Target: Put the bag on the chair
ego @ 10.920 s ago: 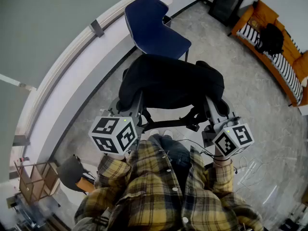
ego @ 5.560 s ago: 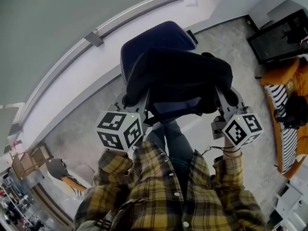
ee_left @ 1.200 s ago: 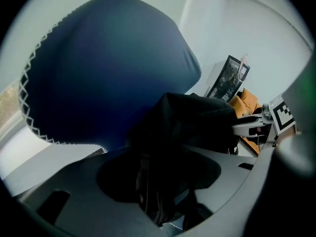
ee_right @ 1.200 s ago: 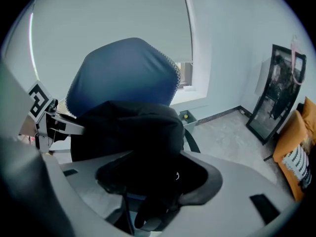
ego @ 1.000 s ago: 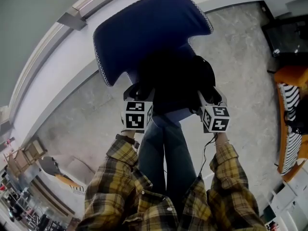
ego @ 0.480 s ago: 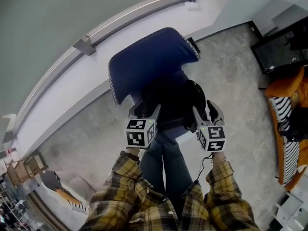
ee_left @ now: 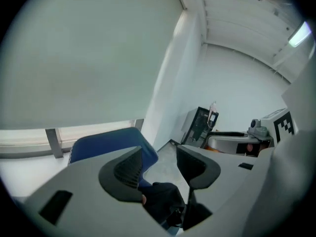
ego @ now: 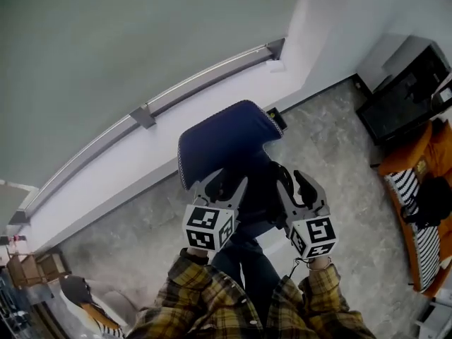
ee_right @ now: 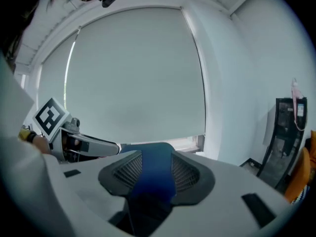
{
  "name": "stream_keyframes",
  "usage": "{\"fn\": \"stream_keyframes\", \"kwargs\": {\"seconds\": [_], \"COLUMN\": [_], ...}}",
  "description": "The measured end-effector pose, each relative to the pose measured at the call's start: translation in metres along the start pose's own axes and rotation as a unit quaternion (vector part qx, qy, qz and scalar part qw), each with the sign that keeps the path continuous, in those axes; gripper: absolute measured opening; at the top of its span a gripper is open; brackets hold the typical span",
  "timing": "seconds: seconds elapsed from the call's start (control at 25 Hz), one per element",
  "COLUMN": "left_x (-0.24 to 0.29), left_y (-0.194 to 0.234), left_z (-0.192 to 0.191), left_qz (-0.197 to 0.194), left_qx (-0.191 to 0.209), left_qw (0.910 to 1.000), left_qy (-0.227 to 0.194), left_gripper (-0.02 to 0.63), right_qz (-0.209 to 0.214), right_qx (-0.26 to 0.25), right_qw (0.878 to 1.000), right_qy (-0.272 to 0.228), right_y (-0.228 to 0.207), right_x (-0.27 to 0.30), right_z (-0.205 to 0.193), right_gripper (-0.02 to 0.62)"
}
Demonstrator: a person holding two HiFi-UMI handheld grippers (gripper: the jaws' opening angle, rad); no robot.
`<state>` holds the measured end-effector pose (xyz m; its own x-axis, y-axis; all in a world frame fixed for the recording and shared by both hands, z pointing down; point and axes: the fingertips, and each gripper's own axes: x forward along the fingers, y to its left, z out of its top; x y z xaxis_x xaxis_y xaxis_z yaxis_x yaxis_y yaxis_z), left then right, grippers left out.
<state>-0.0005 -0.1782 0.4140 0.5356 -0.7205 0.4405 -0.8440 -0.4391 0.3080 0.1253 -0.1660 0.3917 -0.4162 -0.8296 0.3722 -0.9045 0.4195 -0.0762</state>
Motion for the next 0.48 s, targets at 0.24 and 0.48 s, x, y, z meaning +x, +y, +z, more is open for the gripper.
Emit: {"fn": "stream_keyframes", "kwargs": {"seconds": [0.24, 0.48], "left_x": [-0.043, -0.083], "left_y": [-0.03, -0.063], "left_z": [0.069, 0.118], "left_qz": [-0.019, -0.038], "left_qx": [0.045, 0.075], "left_qw": [0.9966, 0.9885], "left_qy": [-0.067, -0.126], "left_gripper": [0.136, 0.051], "right_qz": [0.0, 0.029], "right_qx": [-0.02, -0.008], "right_qw": [0.997, 0.99], "right_qy": [-0.069, -0.135], "right_y": [0.017, 0.045], "right_x": [-0.035, -0.07], "right_z": [0.077, 0.132], "right_gripper": [0.123, 0.083]}}
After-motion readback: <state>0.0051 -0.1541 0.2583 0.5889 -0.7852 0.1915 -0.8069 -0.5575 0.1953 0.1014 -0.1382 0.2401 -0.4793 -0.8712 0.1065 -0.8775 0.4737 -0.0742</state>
